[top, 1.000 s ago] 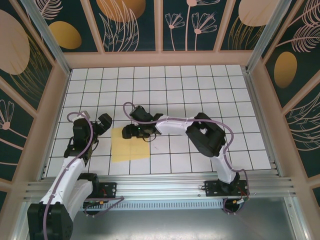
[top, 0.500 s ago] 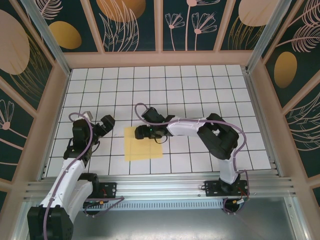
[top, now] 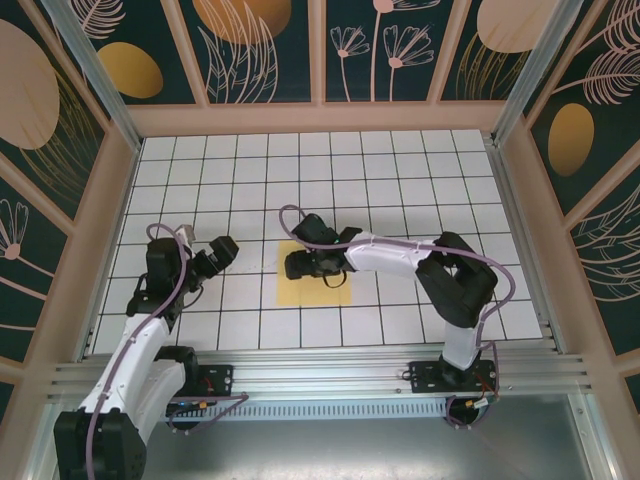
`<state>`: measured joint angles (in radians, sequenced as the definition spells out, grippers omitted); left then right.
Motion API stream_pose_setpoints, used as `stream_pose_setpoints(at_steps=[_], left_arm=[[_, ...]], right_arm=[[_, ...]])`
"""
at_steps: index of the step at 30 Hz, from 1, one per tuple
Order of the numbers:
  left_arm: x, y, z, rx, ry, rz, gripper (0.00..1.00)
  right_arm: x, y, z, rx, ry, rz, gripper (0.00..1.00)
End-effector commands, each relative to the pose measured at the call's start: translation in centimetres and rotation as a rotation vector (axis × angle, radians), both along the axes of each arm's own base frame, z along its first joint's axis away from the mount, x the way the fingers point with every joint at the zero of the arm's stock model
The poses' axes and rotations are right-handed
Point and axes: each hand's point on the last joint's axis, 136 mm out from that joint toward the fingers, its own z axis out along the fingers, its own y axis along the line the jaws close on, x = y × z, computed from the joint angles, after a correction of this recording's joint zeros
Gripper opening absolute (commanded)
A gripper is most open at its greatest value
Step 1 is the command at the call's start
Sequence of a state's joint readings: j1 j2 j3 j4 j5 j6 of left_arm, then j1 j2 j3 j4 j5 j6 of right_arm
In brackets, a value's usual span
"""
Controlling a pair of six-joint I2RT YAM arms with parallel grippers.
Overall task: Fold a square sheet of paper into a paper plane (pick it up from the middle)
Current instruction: Move the square sheet of paper to the center of the table.
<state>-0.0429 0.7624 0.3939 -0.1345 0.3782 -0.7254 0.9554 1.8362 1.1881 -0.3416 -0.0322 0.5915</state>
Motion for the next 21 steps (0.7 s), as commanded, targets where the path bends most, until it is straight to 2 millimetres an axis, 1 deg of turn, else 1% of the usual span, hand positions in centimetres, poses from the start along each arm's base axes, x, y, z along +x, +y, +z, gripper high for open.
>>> stream_pose_setpoints(at_steps=[1, 2, 5, 6, 9, 12, 14, 19, 21], left_arm=[[-0.9, -0.6, 1.7, -0.018, -0.026, -0.039, 0.98], [-1.0, -0.5, 2.0, -0.015, -0.034, -0.036, 0.98], [-1.2, -0.6, 2.6, -0.021, -0.063, -0.038, 0.99], [-1.3, -0.7, 2.7, -0.026, -0.066, -0.047, 0.99], [-1.4, -1.1, 2.8, -0.04, -0.068, -0.071, 0.99], [-1.5, -1.4, 2.8, -0.048, -0.074, -0.082, 0.99], [-1.4, -1.5, 2.7, -0.054, -0.077, -0.091, 0.99], [-1.3, -1.8, 2.3, -0.06, -0.061, -0.108, 0.99], [-1.3, -2.0, 2.2, -0.065, -0.055, -0.119, 0.99]], right_arm=[[-1.7, -0.5, -0.1, -0.01, 0.026, -0.073, 0.78], [-2.4, -0.5, -0.4, -0.014, 0.04, -0.086, 0.78], [-3.3, -1.1, -1.6, -0.019, 0.045, -0.109, 0.78], [-3.5, -1.5, -2.2, -0.016, 0.06, -0.123, 0.78], [-3.7, -2.1, -3.0, -0.029, 0.066, -0.126, 0.78], [-3.5, -2.4, -3.9, -0.042, 0.086, -0.116, 0.78], [-3.1, -3.2, -4.6, -0.073, 0.099, -0.134, 0.78], [-2.0, -4.7, -5.0, -0.097, 0.093, -0.154, 0.78], [-1.2, -5.4, -5.1, -0.096, 0.094, -0.169, 0.78]])
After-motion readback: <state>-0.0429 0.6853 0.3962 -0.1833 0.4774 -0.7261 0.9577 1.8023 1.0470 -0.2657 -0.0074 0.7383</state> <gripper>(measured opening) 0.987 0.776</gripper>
